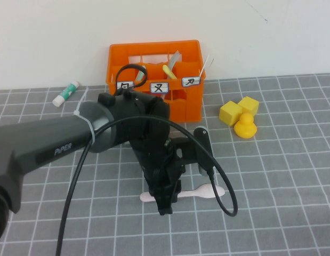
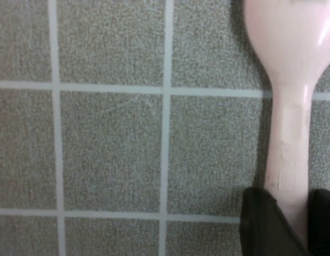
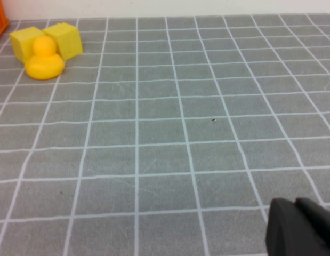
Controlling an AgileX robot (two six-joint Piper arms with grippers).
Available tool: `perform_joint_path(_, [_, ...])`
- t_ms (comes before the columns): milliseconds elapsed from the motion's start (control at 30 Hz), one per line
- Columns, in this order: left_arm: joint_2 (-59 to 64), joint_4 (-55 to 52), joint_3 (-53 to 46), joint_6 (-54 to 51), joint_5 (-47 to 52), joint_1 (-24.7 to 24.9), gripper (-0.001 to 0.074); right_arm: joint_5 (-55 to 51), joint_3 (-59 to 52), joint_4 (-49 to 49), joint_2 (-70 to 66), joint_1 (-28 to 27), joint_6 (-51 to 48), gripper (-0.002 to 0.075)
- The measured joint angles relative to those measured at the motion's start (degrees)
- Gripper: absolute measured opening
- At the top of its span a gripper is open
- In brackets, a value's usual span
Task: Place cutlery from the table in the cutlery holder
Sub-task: Pick up the spoon, then place the spoon on the box
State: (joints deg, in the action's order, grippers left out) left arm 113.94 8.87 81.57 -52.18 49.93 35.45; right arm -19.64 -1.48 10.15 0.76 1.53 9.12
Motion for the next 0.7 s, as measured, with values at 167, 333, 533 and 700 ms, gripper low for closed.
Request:
perform_joint_path(167, [0.48, -0.12, 1.55, 0.12, 2.13, 0.0, 0.0143, 0.0, 0.0, 0.0, 0.0, 0.0, 0.0, -0.0003])
perform_joint_path(333, [0.82, -2.95, 4.33, 5.45, 8.06, 0.08, 0.0142, 0.0, 0.0, 0.0, 0.0, 0.0, 0.0, -0.0003])
perform_joint_path(533, [-4.49, -6.29, 5.2, 13.03, 9.54, -0.03, 0.0142, 0.0, 0.0, 0.0, 0.0, 0.0, 0.09, -0.0003])
perform_joint_path(700, [-12.16, -6.29, 5.24, 16.48, 10.16, -0.03, 0.0142, 0.0, 0.0, 0.0, 0.0, 0.0, 0.09, -0.0003])
